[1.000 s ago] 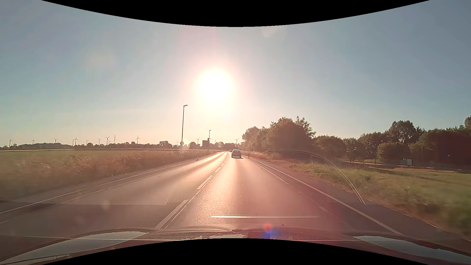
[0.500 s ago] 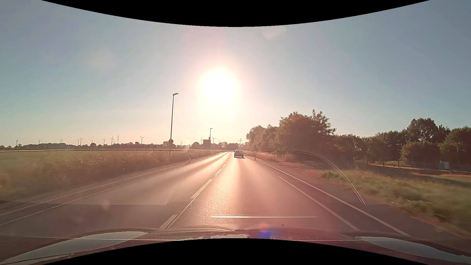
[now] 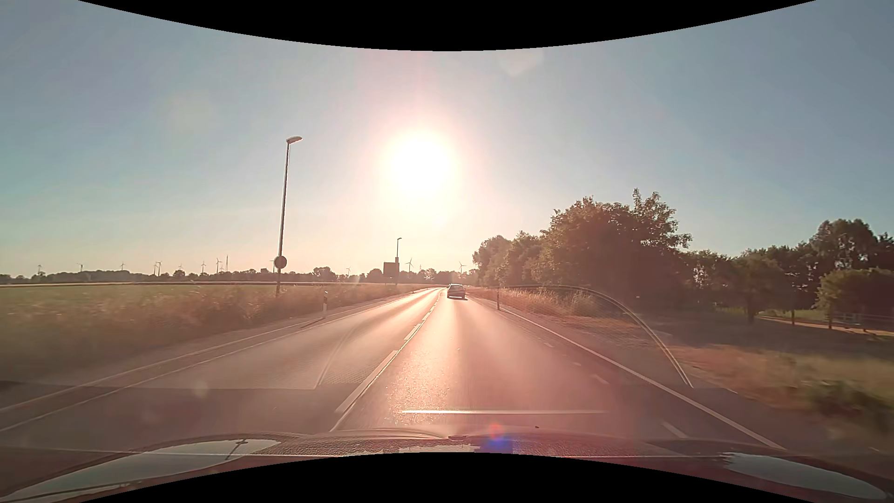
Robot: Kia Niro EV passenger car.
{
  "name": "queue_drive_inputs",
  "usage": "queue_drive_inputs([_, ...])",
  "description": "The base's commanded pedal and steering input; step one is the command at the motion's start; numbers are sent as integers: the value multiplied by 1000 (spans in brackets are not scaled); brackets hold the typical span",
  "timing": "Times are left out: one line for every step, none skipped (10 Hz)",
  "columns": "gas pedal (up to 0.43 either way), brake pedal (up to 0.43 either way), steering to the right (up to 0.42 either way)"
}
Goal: Follow the waypoints while adhering to traffic rules and regulations
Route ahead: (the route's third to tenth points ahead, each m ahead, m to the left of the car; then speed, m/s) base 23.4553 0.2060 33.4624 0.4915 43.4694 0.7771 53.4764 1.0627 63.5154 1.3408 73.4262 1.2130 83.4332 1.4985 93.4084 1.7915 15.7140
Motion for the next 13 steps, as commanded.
queue_drive_inputs([268, 0, 0])
queue_drive_inputs([268, 0, 0])
queue_drive_inputs([268, 0, 0])
queue_drive_inputs([268, 0, 0])
queue_drive_inputs([268, 0, -1])
queue_drive_inputs([268, 0, -1])
queue_drive_inputs([268, 0, -2])
queue_drive_inputs([268, 0, -3])
queue_drive_inputs([268, 0, -3])
queue_drive_inputs([268, 0, -4])
queue_drive_inputs([268, 0, -4])
queue_drive_inputs([268, 0, -5])
queue_drive_inputs([268, 0, -5])
